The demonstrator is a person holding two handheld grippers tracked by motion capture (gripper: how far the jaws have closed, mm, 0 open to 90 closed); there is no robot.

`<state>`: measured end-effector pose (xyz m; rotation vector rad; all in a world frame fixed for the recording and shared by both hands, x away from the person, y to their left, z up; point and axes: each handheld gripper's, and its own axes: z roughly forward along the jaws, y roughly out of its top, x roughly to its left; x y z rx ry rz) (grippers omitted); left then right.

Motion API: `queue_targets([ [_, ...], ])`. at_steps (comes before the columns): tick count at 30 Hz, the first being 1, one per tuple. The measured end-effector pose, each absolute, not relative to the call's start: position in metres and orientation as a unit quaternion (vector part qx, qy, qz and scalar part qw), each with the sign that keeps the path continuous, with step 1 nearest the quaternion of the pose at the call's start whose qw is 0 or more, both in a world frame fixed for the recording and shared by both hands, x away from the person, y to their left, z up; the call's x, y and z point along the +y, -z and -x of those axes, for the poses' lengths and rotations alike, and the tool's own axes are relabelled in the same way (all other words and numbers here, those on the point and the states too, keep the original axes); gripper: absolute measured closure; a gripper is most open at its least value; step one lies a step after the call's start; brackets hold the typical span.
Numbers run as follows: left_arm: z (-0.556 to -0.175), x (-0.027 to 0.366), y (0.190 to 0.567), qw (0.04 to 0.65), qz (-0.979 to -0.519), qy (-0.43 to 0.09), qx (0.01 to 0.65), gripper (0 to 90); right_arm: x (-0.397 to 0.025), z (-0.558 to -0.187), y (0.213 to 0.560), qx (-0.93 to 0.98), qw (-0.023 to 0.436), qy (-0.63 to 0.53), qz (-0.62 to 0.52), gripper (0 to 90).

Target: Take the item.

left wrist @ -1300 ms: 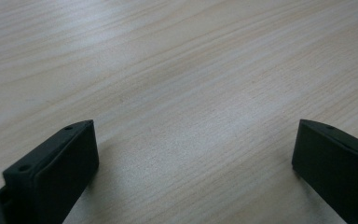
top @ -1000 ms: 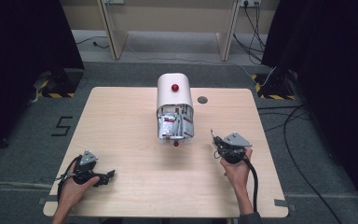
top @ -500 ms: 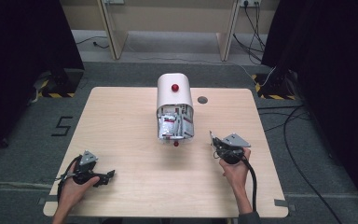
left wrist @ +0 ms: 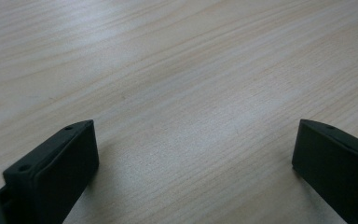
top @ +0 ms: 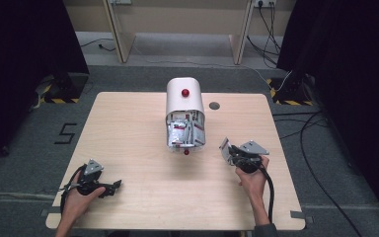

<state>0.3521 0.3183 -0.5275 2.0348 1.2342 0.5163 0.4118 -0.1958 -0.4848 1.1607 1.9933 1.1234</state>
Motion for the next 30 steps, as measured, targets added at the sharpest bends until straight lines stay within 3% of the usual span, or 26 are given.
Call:
queue_targets([
  [9,-0.352,0.318,0.528,0.346,-0.784,-0.199,0.476,0.0,-0.203,-0.414,0.488,0.747,0.295,-0.400,-0.441,84.5],
  [30,-0.351,0.319,0.528,0.345,-0.783,-0.199,0.477,0.0,-0.219,-0.420,0.502,0.742,0.300,-0.364,-0.477,77.1],
])
